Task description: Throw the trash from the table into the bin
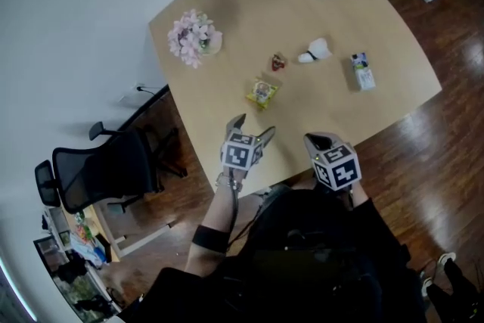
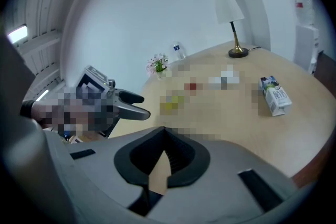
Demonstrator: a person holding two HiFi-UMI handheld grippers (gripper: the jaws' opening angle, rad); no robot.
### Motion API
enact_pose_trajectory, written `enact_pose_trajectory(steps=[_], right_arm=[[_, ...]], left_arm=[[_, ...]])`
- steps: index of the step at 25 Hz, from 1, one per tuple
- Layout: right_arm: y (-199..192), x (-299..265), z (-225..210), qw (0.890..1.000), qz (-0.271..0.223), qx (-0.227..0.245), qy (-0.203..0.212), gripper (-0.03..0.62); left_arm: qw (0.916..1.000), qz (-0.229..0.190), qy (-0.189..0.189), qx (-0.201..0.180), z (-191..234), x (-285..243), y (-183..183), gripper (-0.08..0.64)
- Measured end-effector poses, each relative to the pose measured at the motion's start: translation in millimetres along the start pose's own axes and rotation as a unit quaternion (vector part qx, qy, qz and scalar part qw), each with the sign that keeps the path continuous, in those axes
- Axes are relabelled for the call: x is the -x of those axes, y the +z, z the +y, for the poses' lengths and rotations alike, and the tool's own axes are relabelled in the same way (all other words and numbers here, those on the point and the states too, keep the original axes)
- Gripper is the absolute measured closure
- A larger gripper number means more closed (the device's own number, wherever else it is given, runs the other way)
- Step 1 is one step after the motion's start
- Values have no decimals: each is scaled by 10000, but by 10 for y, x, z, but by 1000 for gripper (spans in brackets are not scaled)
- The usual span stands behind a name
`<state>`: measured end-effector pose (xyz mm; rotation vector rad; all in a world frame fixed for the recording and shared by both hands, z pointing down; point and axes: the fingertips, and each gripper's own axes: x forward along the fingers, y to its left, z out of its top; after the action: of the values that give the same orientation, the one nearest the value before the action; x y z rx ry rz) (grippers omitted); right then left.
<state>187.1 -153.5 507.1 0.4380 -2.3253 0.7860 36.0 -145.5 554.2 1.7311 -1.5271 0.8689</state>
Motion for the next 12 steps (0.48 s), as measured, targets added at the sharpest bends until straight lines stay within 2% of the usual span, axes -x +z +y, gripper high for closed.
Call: enact_pose_trajectory(steps=[5,12], right_arm=[[38,-11,-159,9999,-24,-113,-28,583],[-2,-14,-317,9995,8,-292,-76,583]], left_arm=[[9992,216,113,-305,291,-461,231,124],[9971,623,77,-429,491,-889,302,124]])
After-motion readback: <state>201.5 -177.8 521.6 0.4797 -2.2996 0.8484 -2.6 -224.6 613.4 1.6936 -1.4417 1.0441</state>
